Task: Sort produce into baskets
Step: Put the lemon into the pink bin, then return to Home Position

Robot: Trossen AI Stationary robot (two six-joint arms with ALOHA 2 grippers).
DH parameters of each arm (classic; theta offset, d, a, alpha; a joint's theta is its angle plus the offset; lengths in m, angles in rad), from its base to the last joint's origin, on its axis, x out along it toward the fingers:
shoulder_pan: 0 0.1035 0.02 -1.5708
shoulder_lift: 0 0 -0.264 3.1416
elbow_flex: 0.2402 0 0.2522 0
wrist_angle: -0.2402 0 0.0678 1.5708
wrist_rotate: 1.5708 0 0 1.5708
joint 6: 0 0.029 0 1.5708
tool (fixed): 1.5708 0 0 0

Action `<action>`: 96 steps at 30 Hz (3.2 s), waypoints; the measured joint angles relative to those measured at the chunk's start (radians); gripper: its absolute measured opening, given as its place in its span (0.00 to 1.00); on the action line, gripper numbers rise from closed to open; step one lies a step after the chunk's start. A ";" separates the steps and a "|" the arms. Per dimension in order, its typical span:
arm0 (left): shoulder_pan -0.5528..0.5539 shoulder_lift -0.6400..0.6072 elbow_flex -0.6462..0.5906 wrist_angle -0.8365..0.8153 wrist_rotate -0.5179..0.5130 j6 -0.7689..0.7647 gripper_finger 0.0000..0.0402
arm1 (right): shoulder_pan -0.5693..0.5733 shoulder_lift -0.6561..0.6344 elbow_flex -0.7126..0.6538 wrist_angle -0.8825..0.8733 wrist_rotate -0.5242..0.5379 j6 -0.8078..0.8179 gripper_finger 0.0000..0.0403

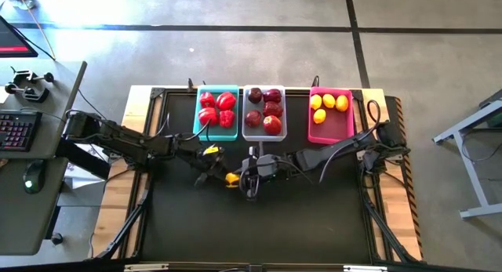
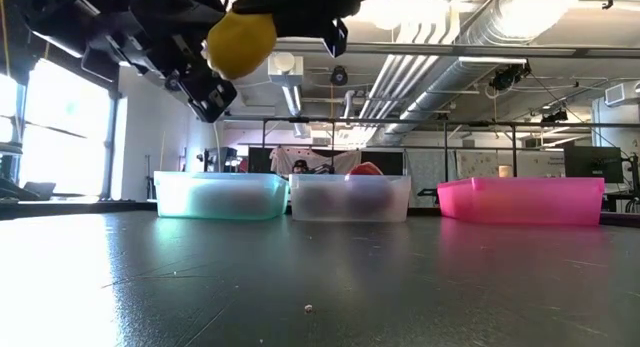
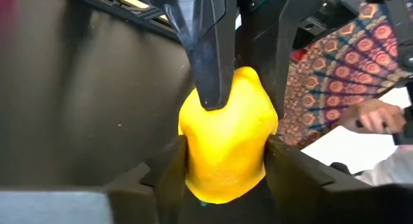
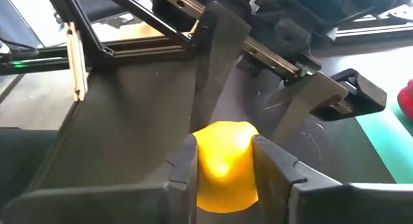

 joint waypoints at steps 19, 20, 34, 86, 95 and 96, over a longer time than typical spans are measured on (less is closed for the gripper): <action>0.002 -0.001 -0.024 -0.010 -0.331 0.290 0.59 | 0.001 -0.187 -0.001 -0.383 0.245 0.040 0.21; 0.002 0.000 -0.039 0.009 -0.339 0.290 0.59 | 0.001 -0.203 -0.002 -0.422 0.271 0.046 0.21; 0.002 -0.148 -0.131 0.088 -0.361 0.288 0.59 | -0.116 -0.480 -0.257 -0.911 0.489 0.422 0.21; 0.001 -0.517 -0.217 -0.070 -0.566 0.343 0.00 | -0.563 -0.896 -0.750 -0.815 0.626 0.510 0.21; 0.001 -0.671 -0.278 -0.118 -0.572 0.339 0.00 | -0.334 -0.878 -0.750 -0.392 0.632 0.272 0.05; 0.001 -0.689 -0.278 -0.143 -0.573 0.340 0.00 | -0.311 -0.874 -0.750 -0.352 0.633 0.240 0.04</action>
